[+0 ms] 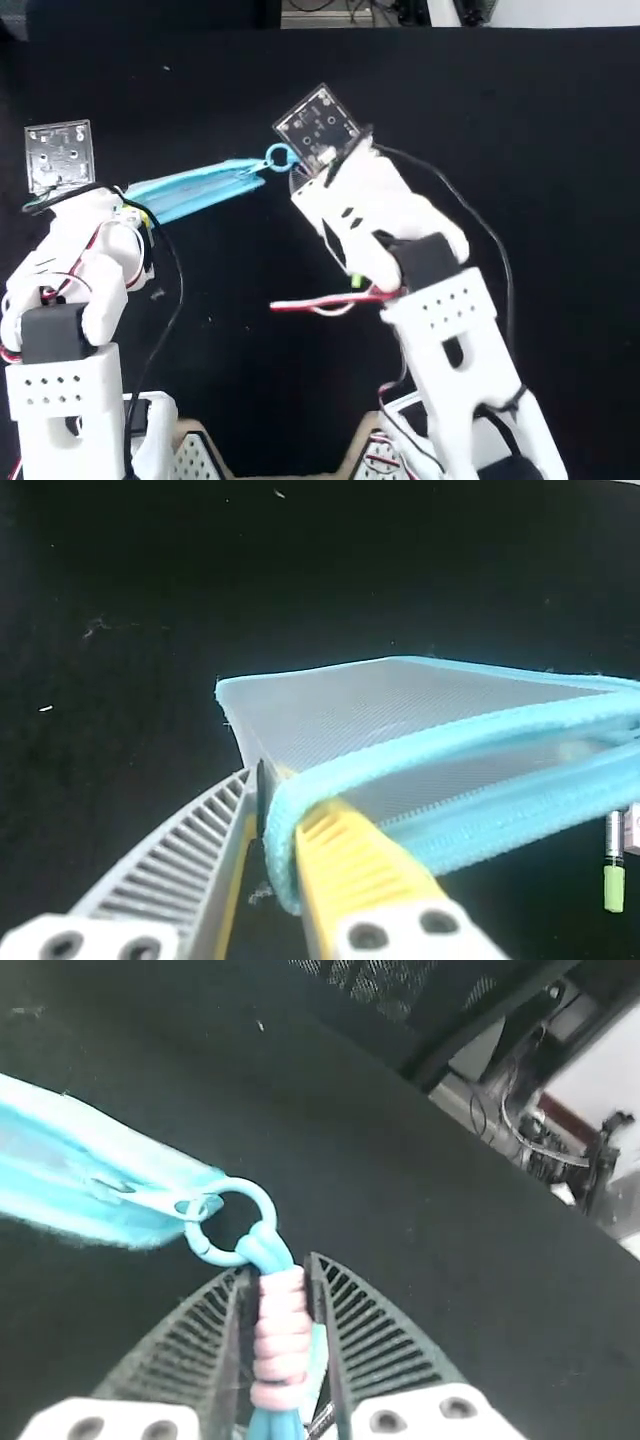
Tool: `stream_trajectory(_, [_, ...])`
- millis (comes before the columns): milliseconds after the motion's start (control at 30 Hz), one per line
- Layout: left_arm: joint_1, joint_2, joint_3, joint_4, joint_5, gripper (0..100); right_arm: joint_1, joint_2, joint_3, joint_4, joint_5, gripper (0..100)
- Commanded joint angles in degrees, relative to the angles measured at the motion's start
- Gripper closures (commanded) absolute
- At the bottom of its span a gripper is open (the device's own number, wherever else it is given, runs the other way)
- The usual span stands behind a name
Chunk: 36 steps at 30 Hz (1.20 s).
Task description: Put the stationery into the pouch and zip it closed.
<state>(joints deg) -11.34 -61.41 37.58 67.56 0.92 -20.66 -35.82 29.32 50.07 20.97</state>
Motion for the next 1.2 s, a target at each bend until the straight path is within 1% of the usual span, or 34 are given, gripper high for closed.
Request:
stream_trajectory(0, [-1.89, -0.79, 0.92, -1.05, 0.97, 97, 4.84, 2.42, -2.68, -1.58, 0.35, 98.8])
stream_trajectory(100, [-1.8, -0.79, 1.63, -1.14, 1.76, 97, 5.45, 3.21, -2.59, -1.14, 0.35, 98.8])
stream_trajectory(167, [-1.8, -0.79, 1.54, -1.14, 1.85, 97, 5.36, 2.86, -3.03, 1.49, 0.09, 98.5])
stream_trajectory(367, [-1.71, -0.79, 0.48, -1.32, 1.85, 97, -0.7, -2.42, -6.11, 10.11, -0.09, 98.1])
stream_trajectory(433, [-1.71, 0.0, -0.92, -0.88, 1.85, 97, -2.11, -4.0, -7.78, 11.87, -0.18, 93.7])
stream_trajectory(500, [-1.1, 2.02, -3.47, 0.62, 1.67, 97, -3.34, -5.05, -9.36, 13.27, -0.7, 85.5])
stream_trajectory(567, [0.31, 5.71, -6.29, 2.64, 1.67, 97, -4.66, -5.58, -10.59, 14.51, -2.37, 77.0])
stream_trajectory(633, [1.45, 10.29, -9.8, 5.19, 1.67, 97, -6.07, -5.76, -12.0, 16.26, -3.43, 72.5])
stream_trajectory(800, [1.63, 22.59, -21.23, 11.69, 1.58, 97, -9.23, -5.67, -19.38, 23.47, -6.95, 77.3])
stream_trajectory(900, [1.71, 29.45, -29.23, 17.05, 1.58, 97, -8.09, -5.32, -22.99, 25.49, -6.95, 79.9])
stream_trajectory(1067, [1.71, 39.12, -44.09, 27.6, 1.49, 97, -1.76, -4.09, -21.14, 25.49, -7.03, 81.2])
stream_trajectory(1167, [1.89, 43.96, -51.82, 32.09, 1.49, 97, 2.55, -1.89, -19.03, 25.32, -7.03, 81.5])
